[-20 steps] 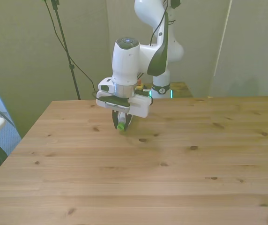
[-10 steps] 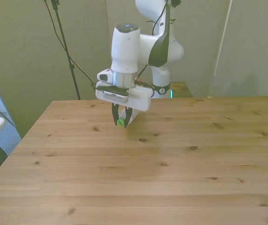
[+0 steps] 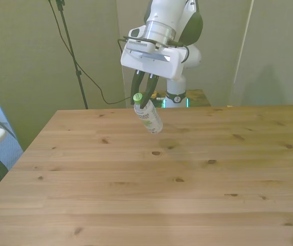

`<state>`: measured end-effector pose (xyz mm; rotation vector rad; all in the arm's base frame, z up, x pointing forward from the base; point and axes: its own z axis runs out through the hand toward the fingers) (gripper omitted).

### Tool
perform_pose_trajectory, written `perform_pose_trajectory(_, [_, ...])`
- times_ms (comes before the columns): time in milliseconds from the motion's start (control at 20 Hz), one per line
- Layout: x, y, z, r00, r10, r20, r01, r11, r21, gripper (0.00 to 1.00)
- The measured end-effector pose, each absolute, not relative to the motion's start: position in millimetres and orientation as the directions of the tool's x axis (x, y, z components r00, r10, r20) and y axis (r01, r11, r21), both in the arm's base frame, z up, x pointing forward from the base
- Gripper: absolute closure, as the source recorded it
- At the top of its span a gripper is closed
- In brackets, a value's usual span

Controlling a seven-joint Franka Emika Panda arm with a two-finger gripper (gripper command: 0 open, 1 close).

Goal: Stand the water bottle

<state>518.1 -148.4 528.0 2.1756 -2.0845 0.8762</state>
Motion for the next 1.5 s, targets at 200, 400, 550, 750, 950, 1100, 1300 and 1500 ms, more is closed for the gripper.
perform_pose_trajectory(200, [520.1,-133.9,517.0,-0.071,-0.898,0.434,-0.923,-0.107,-0.370,1.00])
perform_pose_trajectory(400, [530.2,-124.1,525.6,-0.219,-0.845,0.487,-0.884,-0.040,-0.467,1.00])
perform_pose_trajectory(550, [549.7,-113.9,533.4,-0.335,-0.790,0.513,-0.841,0.006,-0.540,1.00])
perform_pose_trajectory(750, [589.4,-92.4,526.9,-0.482,-0.688,0.542,-0.781,0.057,-0.622,1.00])
perform_pose_trajectory(950, [629.2,-57.9,500.9,-0.582,-0.611,0.537,-0.726,0.091,-0.682,1.00])
perform_pose_trajectory(1100, [655.2,-41.4,490.9,-0.604,-0.595,0.530,-0.710,0.101,-0.697,1.00])
perform_pose_trajectory(1300, [682.0,-27.7,486.3,-0.624,-0.583,0.520,-0.693,0.106,-0.713,1.00])
perform_pose_trajectory(1500, [703.5,-16.5,465.8,-0.640,-0.551,0.535,-0.686,0.097,-0.721,1.00])
